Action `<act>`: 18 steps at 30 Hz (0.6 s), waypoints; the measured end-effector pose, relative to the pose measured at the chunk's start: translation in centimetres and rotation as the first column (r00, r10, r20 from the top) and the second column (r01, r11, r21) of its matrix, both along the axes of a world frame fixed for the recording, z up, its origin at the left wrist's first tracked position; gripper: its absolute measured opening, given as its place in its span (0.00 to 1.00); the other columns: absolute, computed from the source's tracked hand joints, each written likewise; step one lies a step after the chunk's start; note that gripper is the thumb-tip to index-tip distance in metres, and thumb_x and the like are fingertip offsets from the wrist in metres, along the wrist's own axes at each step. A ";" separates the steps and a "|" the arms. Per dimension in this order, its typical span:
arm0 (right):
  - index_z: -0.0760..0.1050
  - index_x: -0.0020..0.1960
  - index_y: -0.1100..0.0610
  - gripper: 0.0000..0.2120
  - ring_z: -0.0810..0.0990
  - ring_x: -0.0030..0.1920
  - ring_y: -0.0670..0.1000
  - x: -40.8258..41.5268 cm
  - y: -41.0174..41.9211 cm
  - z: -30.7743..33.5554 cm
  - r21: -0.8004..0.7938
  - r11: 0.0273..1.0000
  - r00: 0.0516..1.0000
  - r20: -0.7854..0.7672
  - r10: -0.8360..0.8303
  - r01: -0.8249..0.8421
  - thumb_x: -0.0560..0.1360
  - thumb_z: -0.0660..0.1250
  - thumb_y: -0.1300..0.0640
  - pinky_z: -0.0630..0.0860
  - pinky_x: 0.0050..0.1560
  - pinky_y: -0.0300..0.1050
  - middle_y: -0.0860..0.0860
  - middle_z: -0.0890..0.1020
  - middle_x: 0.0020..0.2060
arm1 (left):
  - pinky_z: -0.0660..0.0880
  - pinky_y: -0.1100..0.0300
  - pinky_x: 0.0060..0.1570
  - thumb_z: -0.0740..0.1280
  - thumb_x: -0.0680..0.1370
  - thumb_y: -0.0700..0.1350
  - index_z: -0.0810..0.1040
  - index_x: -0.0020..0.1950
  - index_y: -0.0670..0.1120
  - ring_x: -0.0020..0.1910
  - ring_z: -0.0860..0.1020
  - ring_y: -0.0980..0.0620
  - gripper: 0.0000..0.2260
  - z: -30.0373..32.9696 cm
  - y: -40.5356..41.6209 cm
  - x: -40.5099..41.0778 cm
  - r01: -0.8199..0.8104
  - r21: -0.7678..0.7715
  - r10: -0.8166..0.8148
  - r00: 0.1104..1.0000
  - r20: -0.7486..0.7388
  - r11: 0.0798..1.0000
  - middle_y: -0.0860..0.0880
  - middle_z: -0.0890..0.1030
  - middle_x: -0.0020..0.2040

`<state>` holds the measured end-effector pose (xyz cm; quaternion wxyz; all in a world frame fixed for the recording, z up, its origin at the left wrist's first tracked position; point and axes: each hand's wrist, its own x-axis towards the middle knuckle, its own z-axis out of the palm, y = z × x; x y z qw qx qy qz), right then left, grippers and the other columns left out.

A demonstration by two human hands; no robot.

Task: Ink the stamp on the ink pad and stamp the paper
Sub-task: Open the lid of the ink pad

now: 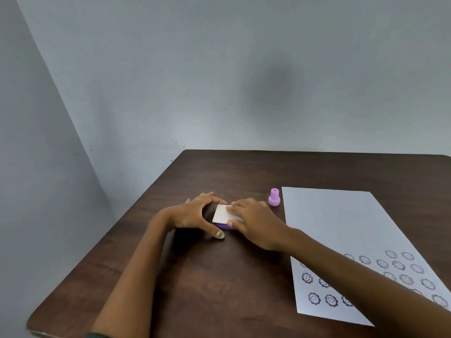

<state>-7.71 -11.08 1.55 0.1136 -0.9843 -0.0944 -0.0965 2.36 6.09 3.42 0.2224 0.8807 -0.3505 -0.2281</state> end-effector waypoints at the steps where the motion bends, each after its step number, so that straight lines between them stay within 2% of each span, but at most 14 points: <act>1: 0.63 0.69 0.54 0.21 0.68 0.64 0.54 -0.5 0.3 -0.1 0.001 1.000 1.000 0.006 0.009 -0.009 0.78 0.55 0.48 0.65 0.62 0.50 0.54 0.70 0.68 | 0.40 0.47 0.73 0.78 0.64 0.55 0.65 0.62 0.68 0.76 0.42 0.49 0.33 0.2 0.1 -0.1 0.021 0.019 -0.021 1.000 -0.013 1.000 0.55 0.48 0.78; 6: 0.62 0.70 0.54 0.21 0.66 0.65 0.53 -2.7 1.5 -0.2 0.005 0.999 0.999 0.018 0.042 -0.042 0.78 0.55 0.48 0.63 0.63 0.51 0.53 0.69 0.69 | 0.37 0.42 0.73 0.78 0.64 0.52 0.68 0.64 0.65 0.76 0.36 0.52 0.32 0.9 0.9 -0.3 0.112 0.087 -0.109 0.993 -0.043 0.990 0.53 0.44 0.78; 11: 0.63 0.69 0.54 0.21 0.66 0.65 0.53 -3.6 2.2 -0.2 -0.016 0.999 0.998 0.044 0.045 -0.044 0.79 0.55 0.48 0.63 0.63 0.50 0.52 0.69 0.68 | 0.34 0.41 0.72 0.77 0.65 0.51 0.67 0.65 0.64 0.75 0.34 0.52 0.33 1.1 1.0 -0.7 0.160 0.113 -0.153 0.986 -0.063 0.981 0.51 0.43 0.79; 14: 0.63 0.69 0.52 0.23 0.65 0.66 0.52 -3.6 1.8 0.3 0.037 0.998 0.998 0.030 0.053 -0.054 0.77 0.55 0.44 0.62 0.64 0.51 0.51 0.69 0.69 | 0.33 0.42 0.72 0.77 0.64 0.52 0.67 0.64 0.65 0.75 0.34 0.53 0.33 1.0 0.9 -0.7 0.158 0.101 -0.152 0.986 -0.065 0.982 0.52 0.43 0.79; 16: 0.64 0.68 0.49 0.22 0.63 0.67 0.51 -3.3 0.9 0.8 0.084 0.996 0.994 0.112 0.013 -0.023 0.77 0.55 0.43 0.60 0.64 0.52 0.50 0.69 0.69 | 0.34 0.42 0.72 0.77 0.63 0.53 0.64 0.65 0.66 0.75 0.34 0.53 0.35 1.0 0.9 -0.7 0.157 0.101 -0.151 0.987 -0.062 0.982 0.53 0.42 0.78; 18: 0.67 0.66 0.49 0.19 0.63 0.66 0.52 -2.5 -0.5 1.5 0.135 0.988 0.972 0.215 -0.098 0.070 0.77 0.56 0.44 0.60 0.63 0.53 0.50 0.70 0.67 | 0.34 0.40 0.72 0.77 0.63 0.54 0.62 0.67 0.67 0.75 0.34 0.52 0.38 1.0 0.8 -0.6 0.157 0.107 -0.151 0.986 -0.068 0.982 0.54 0.42 0.78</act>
